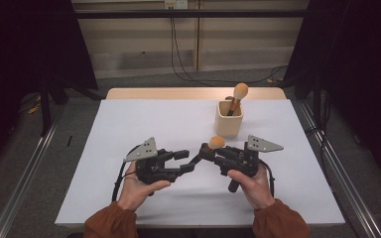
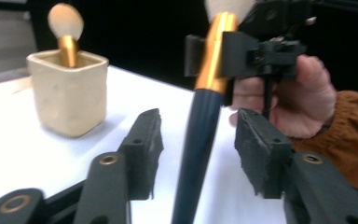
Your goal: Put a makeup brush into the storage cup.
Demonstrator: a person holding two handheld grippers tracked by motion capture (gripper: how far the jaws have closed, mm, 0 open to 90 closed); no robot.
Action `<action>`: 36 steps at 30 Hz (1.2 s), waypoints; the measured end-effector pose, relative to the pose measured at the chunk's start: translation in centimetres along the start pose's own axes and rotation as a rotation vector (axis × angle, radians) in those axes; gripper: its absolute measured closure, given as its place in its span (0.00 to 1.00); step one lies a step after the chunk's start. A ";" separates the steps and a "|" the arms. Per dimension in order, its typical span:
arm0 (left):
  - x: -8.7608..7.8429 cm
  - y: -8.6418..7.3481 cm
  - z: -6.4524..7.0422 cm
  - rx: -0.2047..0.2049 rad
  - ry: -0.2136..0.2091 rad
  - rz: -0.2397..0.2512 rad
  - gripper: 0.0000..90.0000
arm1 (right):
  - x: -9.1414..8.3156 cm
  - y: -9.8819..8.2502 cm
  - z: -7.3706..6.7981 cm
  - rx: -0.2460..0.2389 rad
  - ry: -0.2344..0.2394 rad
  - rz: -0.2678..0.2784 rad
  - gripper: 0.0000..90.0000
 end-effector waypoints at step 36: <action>-7.2 -3.5 -3.3 -0.016 0.283 -0.074 0.03 | -3.5 1.8 1.9 -0.096 -0.169 -0.046 0.81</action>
Point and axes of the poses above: each handheld gripper's, and its own axes: x roughly forward along the jaws, y roughly out of its top, z roughly to its right, the point moved 6 cm from there along x, roughly forward along the jaws, and after that the axes turned 2 degrees about x, right-handed, at the moved point
